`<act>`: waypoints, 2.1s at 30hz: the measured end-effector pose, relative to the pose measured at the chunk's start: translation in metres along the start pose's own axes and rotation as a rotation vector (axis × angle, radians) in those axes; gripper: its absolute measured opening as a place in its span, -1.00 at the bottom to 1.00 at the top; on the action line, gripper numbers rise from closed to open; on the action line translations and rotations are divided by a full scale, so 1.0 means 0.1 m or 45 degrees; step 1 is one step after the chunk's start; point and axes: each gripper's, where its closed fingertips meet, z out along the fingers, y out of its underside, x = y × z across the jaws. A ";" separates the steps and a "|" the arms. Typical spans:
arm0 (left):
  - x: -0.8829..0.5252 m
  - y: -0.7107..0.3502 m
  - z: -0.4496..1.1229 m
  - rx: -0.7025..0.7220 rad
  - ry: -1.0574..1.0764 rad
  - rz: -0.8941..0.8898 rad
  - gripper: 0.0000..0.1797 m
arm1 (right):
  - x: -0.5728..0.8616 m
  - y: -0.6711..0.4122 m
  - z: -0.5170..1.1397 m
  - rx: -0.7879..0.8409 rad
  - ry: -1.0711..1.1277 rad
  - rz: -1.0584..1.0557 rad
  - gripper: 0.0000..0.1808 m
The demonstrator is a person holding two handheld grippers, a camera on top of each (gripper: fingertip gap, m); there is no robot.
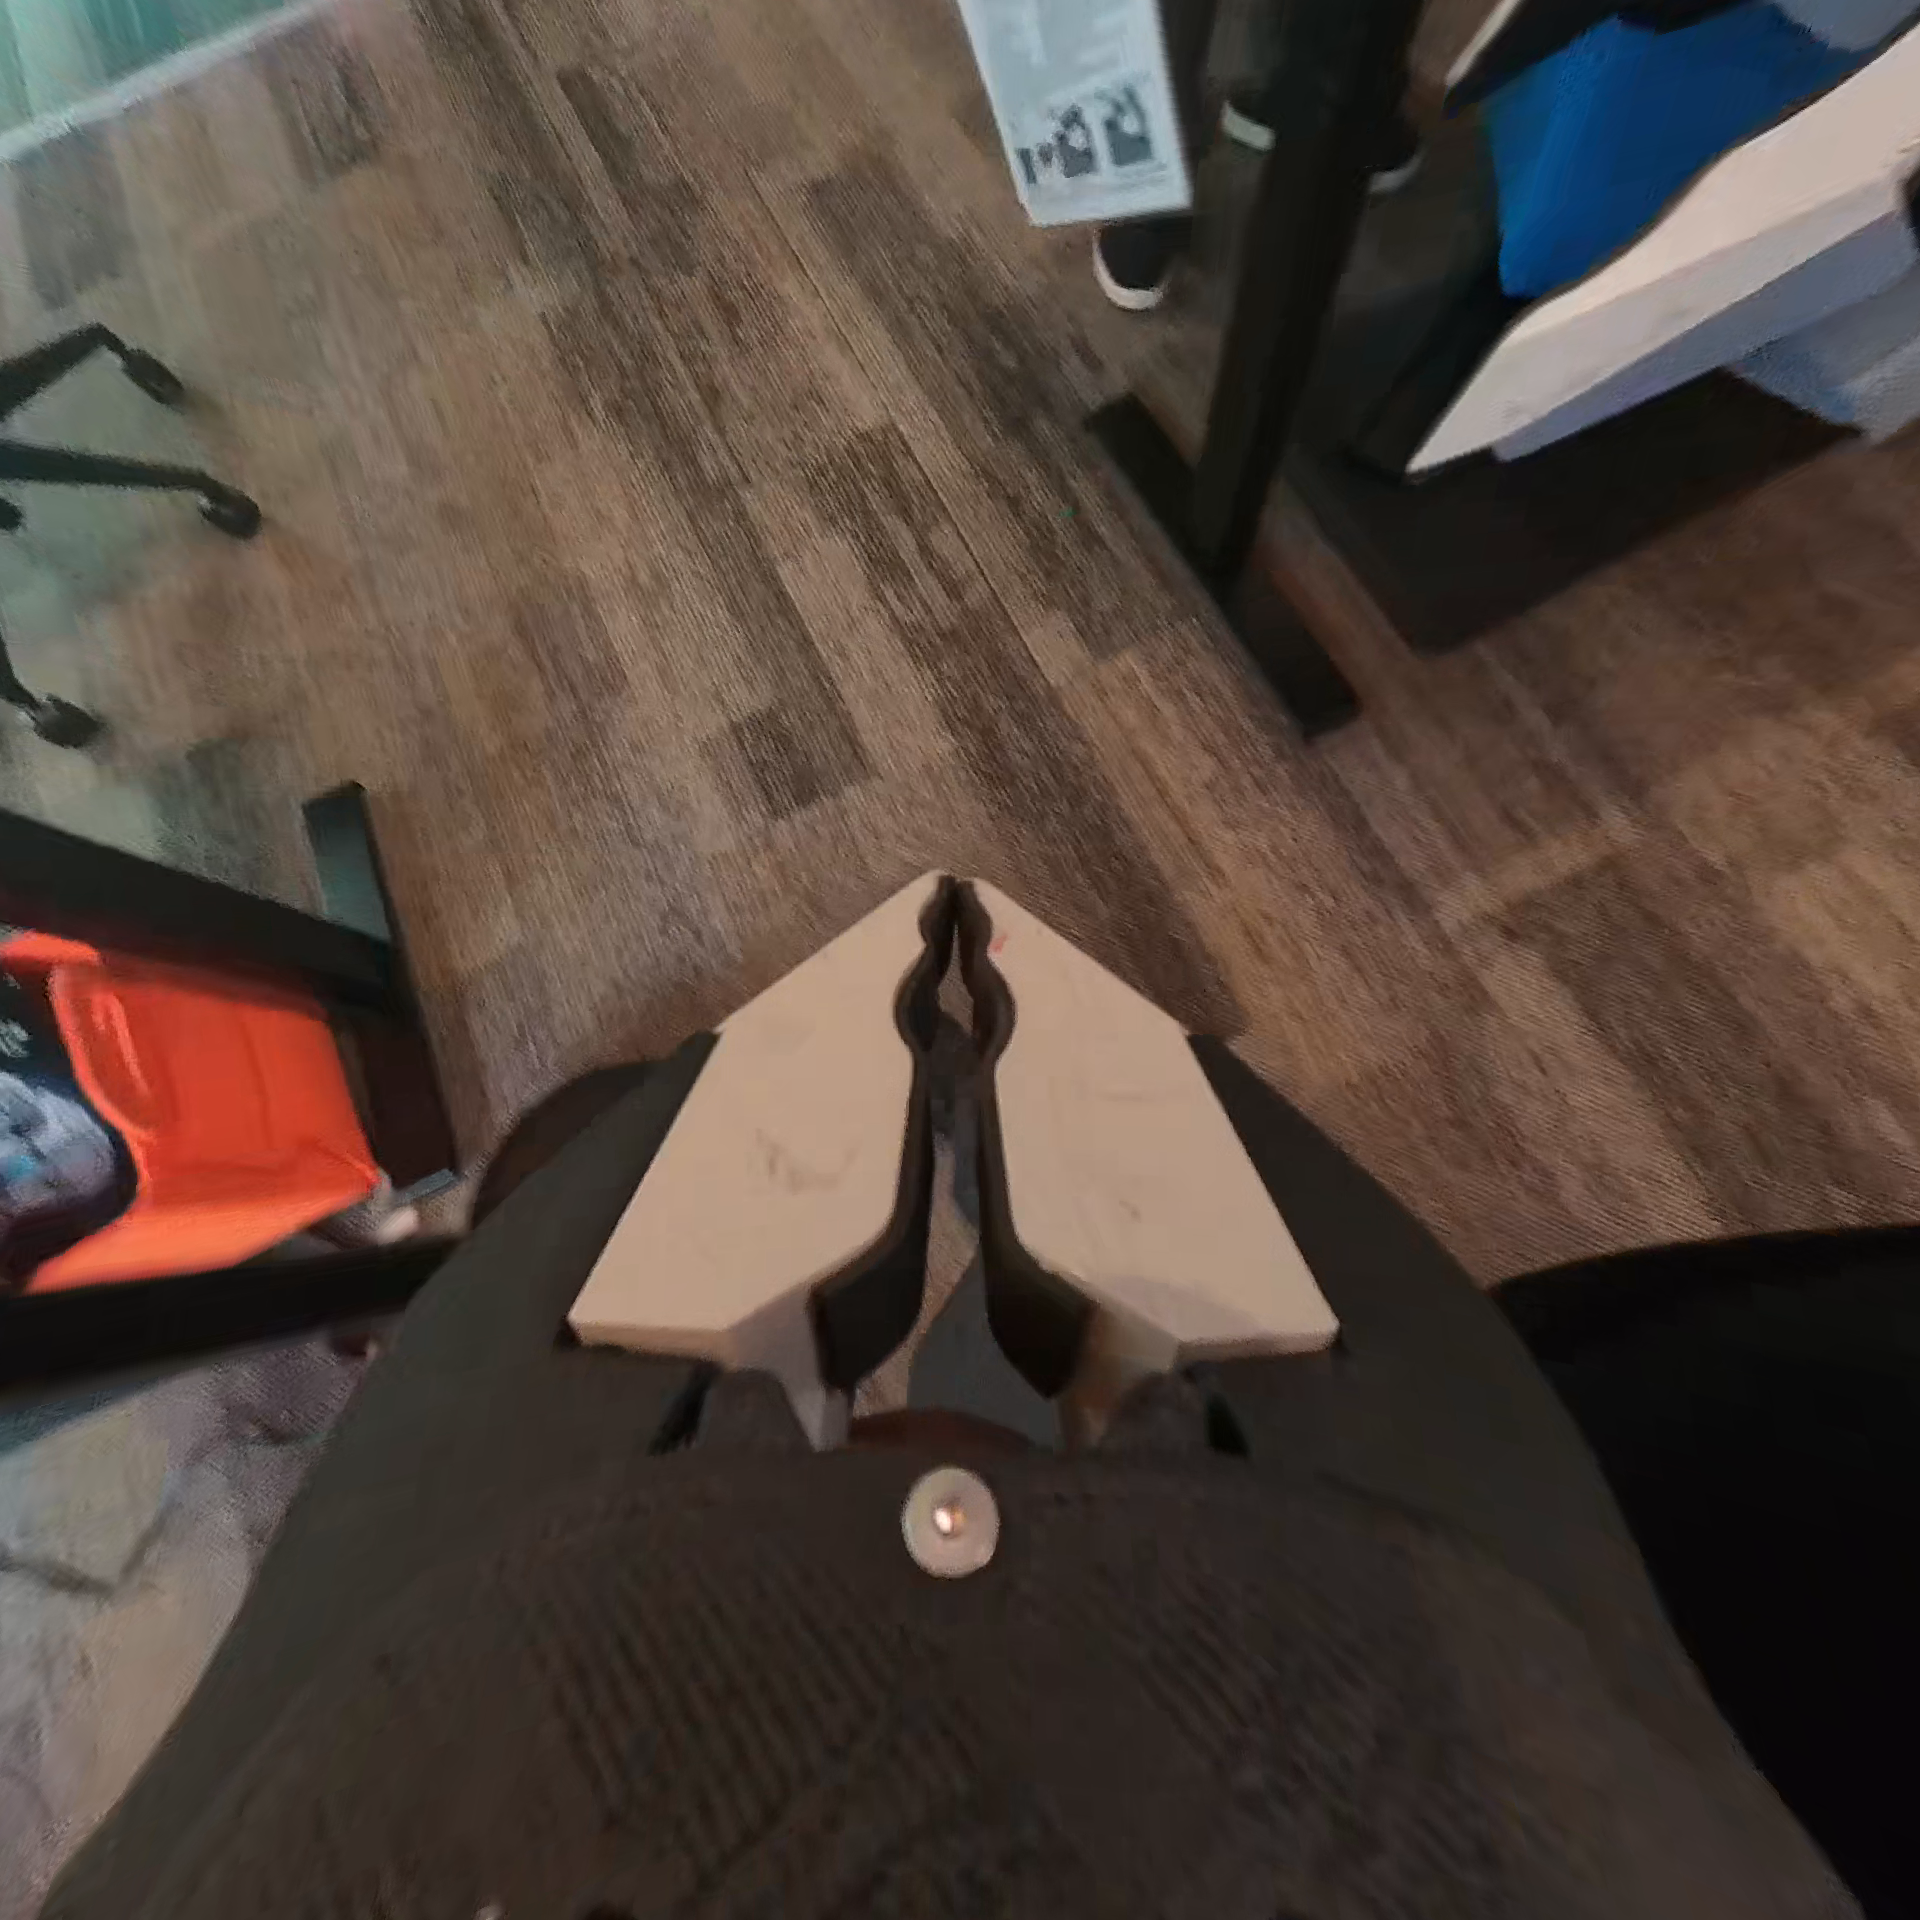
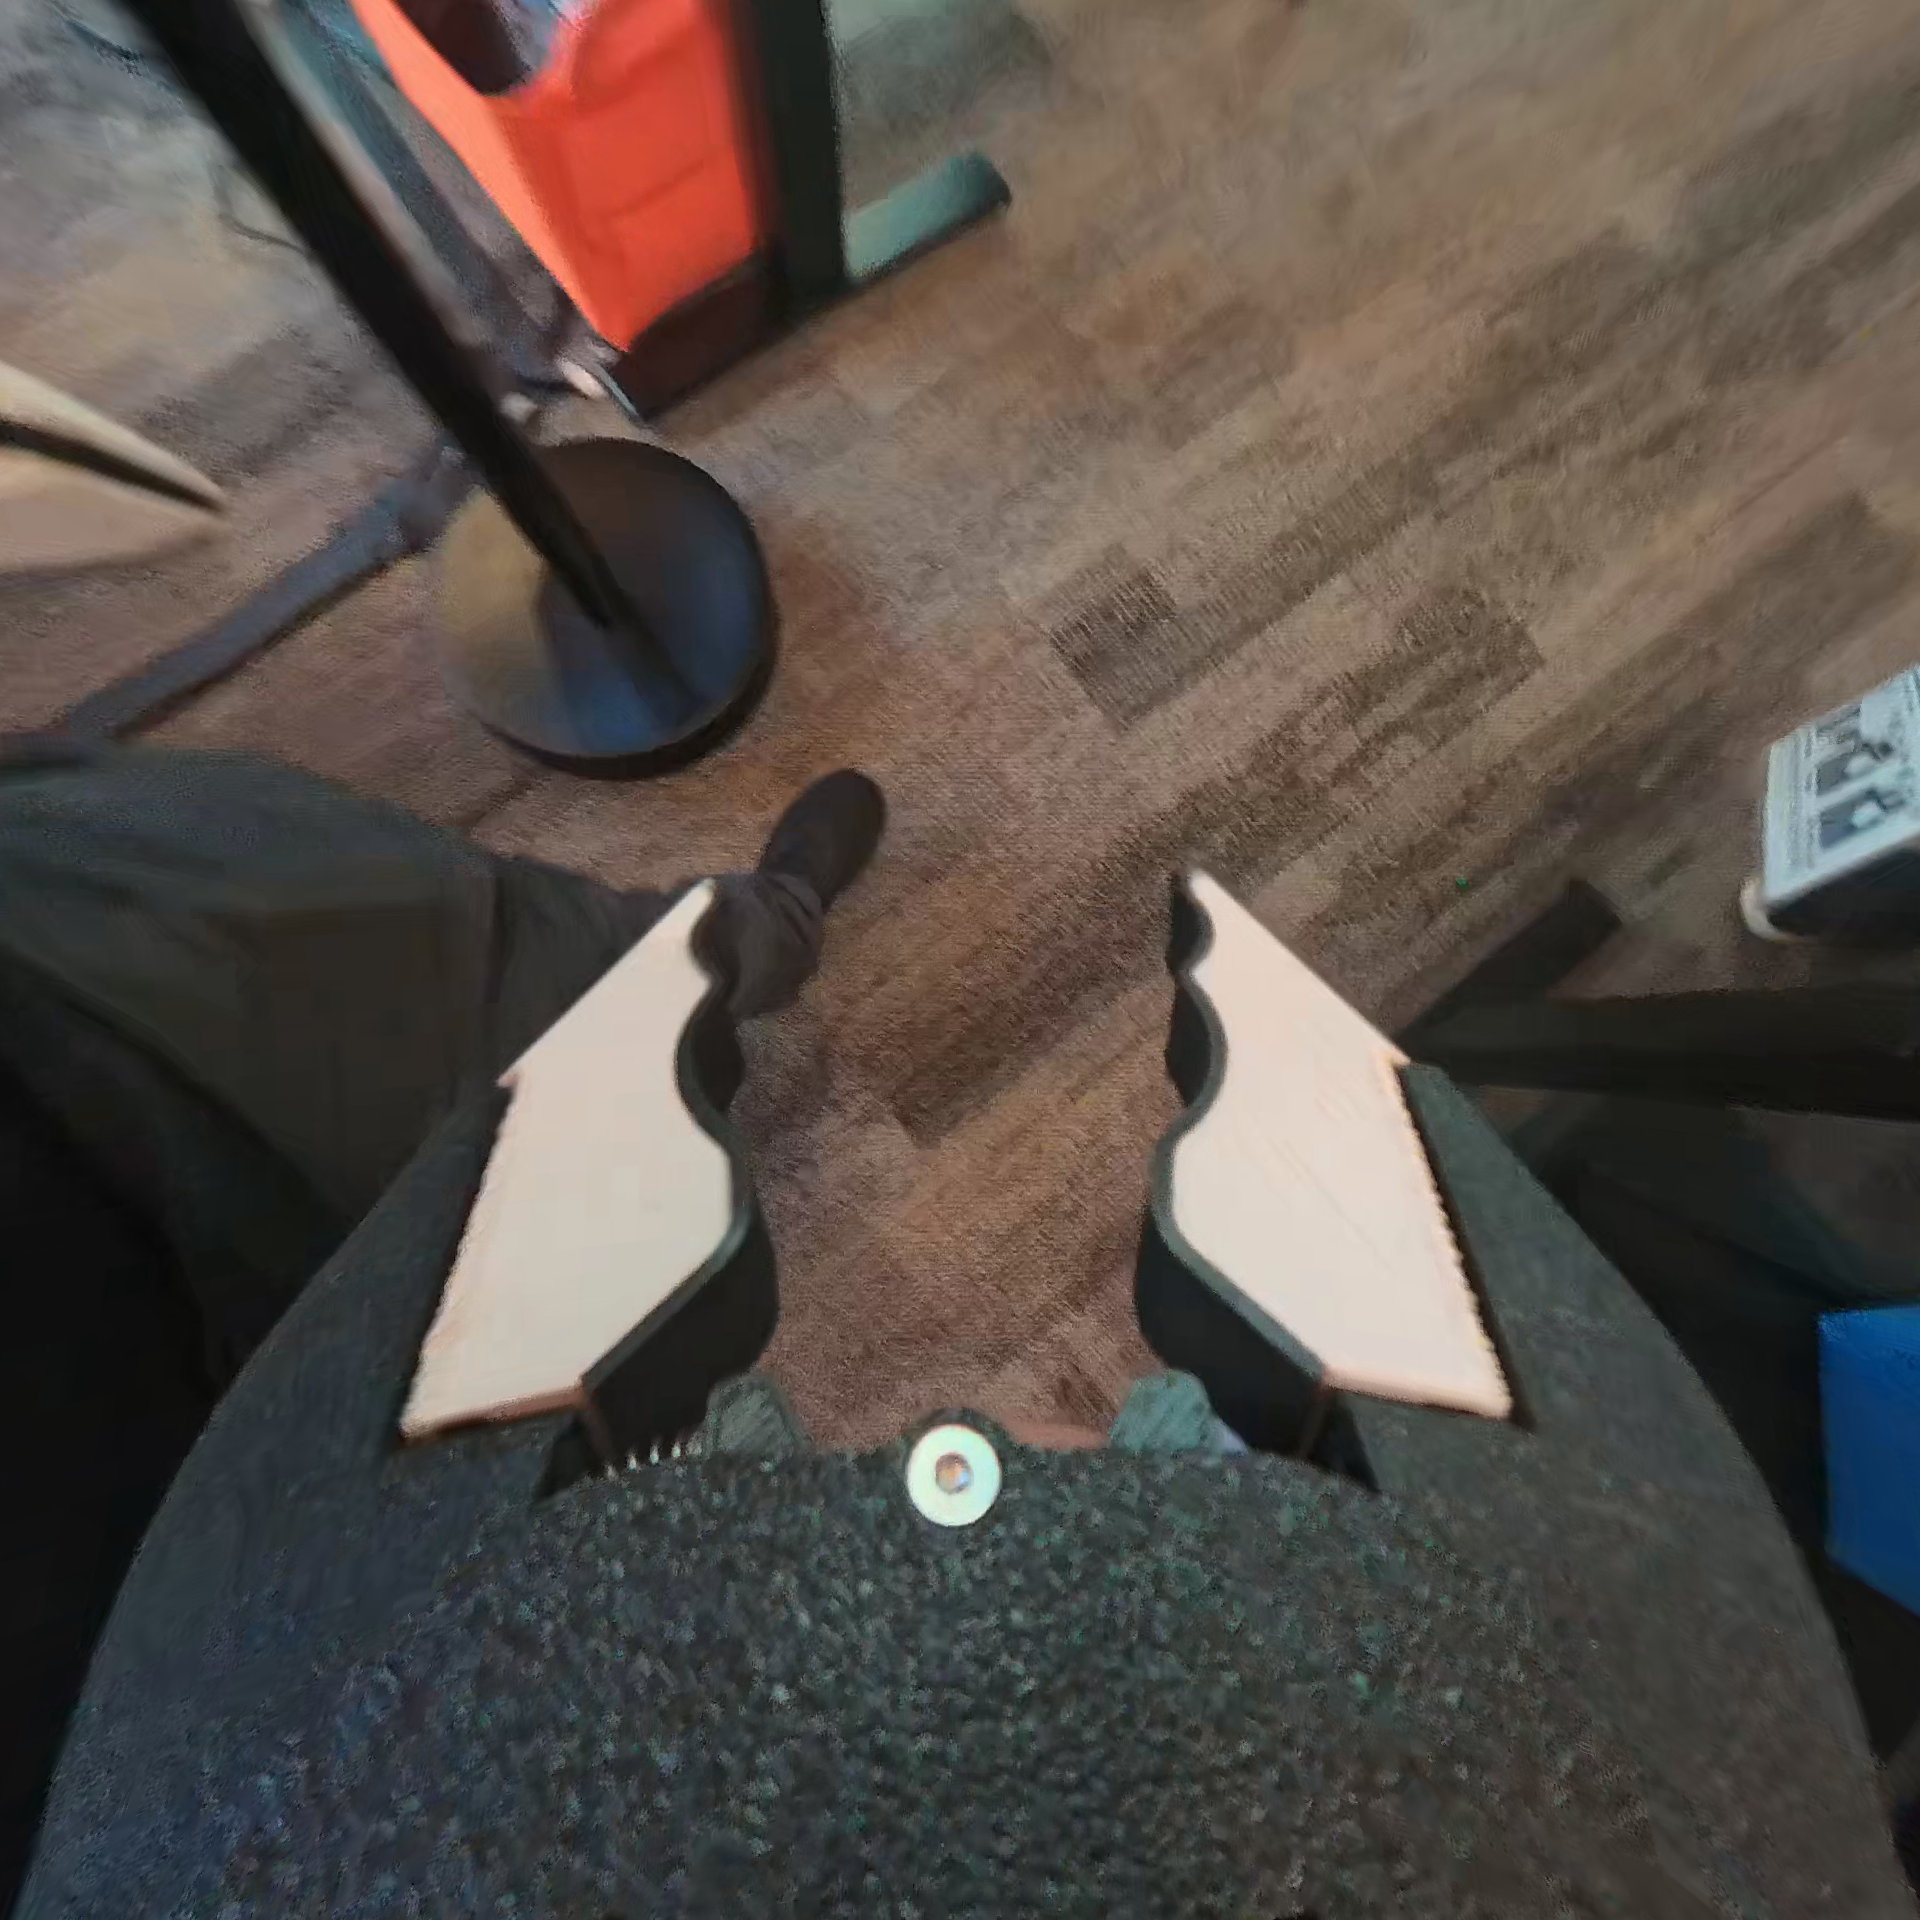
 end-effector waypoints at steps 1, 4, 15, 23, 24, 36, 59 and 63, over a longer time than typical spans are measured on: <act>-0.24 -0.14 0.30 0.000 -0.017 0.020 -1.00 | 0.30 -0.03 0.23 -0.082 0.033 0.004 -0.23; -0.89 -0.68 1.16 -0.057 0.092 0.043 -0.97 | 1.31 0.00 0.67 -0.321 0.183 0.061 -0.37; -3.35 -3.08 4.19 -0.128 0.235 0.214 -0.79 | 4.19 -1.32 2.55 -0.188 0.061 0.477 -0.73; -4.67 -4.26 5.89 -0.459 0.164 0.131 -1.00 | 6.73 -3.10 4.19 -0.235 -0.135 0.413 -0.91; -4.89 -4.53 6.06 -0.463 0.136 0.143 -1.00 | 7.07 -3.37 4.28 -0.240 -0.132 0.370 -0.92; -6.29 -7.39 9.52 -0.219 0.392 0.222 -1.00 | 10.80 -5.12 5.69 -0.236 0.114 0.425 -0.91; -3.97 -13.30 14.58 -0.183 1.122 1.186 -1.00 | 16.64 -5.44 5.76 0.051 0.330 1.024 -0.76; -3.37 -14.20 15.39 -0.177 1.161 1.199 -0.84 | 17.71 -5.15 5.42 0.066 0.430 1.064 -0.76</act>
